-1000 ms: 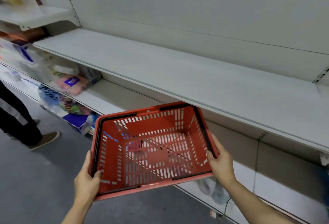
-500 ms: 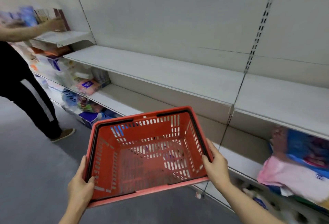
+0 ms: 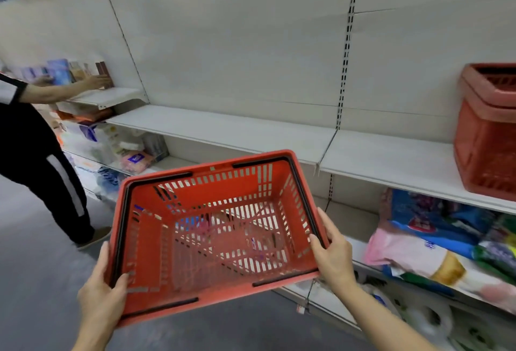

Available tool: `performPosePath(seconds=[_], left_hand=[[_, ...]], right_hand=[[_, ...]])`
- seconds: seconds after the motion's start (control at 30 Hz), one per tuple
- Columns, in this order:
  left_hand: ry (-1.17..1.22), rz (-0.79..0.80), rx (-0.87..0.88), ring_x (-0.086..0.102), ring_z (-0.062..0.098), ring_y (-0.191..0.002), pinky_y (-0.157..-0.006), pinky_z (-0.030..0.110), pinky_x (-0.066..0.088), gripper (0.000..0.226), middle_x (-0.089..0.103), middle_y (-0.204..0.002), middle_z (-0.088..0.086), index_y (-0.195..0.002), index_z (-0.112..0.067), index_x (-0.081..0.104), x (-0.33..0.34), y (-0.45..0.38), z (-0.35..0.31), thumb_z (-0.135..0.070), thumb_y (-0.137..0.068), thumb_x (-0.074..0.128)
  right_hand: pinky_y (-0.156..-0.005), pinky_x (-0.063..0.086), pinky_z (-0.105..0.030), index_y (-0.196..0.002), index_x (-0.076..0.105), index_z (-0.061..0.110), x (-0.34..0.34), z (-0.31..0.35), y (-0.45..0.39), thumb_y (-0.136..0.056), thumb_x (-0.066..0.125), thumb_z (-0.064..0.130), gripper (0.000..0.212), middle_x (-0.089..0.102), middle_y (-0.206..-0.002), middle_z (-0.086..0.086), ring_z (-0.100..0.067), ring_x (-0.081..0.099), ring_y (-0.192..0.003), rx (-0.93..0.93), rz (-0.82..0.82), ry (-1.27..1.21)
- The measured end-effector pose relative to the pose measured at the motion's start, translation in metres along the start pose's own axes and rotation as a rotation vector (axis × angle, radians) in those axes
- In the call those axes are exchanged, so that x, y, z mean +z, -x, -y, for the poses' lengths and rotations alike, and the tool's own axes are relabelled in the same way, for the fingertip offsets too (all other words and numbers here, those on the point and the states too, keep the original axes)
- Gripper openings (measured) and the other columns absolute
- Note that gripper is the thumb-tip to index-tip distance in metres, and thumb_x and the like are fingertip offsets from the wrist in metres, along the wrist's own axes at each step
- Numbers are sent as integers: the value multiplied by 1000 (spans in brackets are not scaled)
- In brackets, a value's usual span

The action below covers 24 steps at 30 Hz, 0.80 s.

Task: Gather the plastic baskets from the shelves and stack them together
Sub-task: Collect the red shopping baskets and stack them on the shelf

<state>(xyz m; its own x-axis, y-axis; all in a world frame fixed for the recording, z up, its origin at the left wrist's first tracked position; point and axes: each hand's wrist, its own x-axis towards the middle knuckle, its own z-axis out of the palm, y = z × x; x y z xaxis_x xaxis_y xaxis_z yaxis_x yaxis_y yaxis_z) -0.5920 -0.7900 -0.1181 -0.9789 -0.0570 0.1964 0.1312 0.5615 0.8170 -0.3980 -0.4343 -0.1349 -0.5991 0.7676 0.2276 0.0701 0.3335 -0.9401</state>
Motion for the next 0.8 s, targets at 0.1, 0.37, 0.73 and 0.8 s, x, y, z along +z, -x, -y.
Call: performPosePath(seconds=[0.1,0.37,0.73,0.8], left_hand=[[112,41,39,51,17,-127,-112,44,36,84,53,-143,-2,-153,-31,37,-11,10,-29,5,-83,68],[168,41,315,55,29,-129,-109,50,41,84,56,-144,6,-152,-44,24,-10,33,-155,-23,-80,62],[514,31,633,55,12,-131,-112,43,42,81,55,-144,-10,-152,-39,33,52,96,-370,-19,-81,67],[577,22,685,59,-2,-119,-108,34,44,77,59,-130,-29,-142,-54,40,69,131,-410,-6,-86,64]], right_hand=[[-101,46,-27,-142,45,29,-34,22,13,-88,59,3,61,56,-120,30,16,55,-107,-35,-53,-42],[-101,42,-15,-140,49,22,-152,97,2,-89,58,0,56,53,-121,32,13,54,-111,-244,-259,-101],[-106,43,-37,-141,48,17,-374,169,-38,-88,58,1,56,57,-135,6,-5,53,-125,-544,-531,-104],[-105,45,-39,-142,47,18,-417,172,-45,-89,57,3,56,58,-134,4,-7,54,-123,-578,-564,-74]])
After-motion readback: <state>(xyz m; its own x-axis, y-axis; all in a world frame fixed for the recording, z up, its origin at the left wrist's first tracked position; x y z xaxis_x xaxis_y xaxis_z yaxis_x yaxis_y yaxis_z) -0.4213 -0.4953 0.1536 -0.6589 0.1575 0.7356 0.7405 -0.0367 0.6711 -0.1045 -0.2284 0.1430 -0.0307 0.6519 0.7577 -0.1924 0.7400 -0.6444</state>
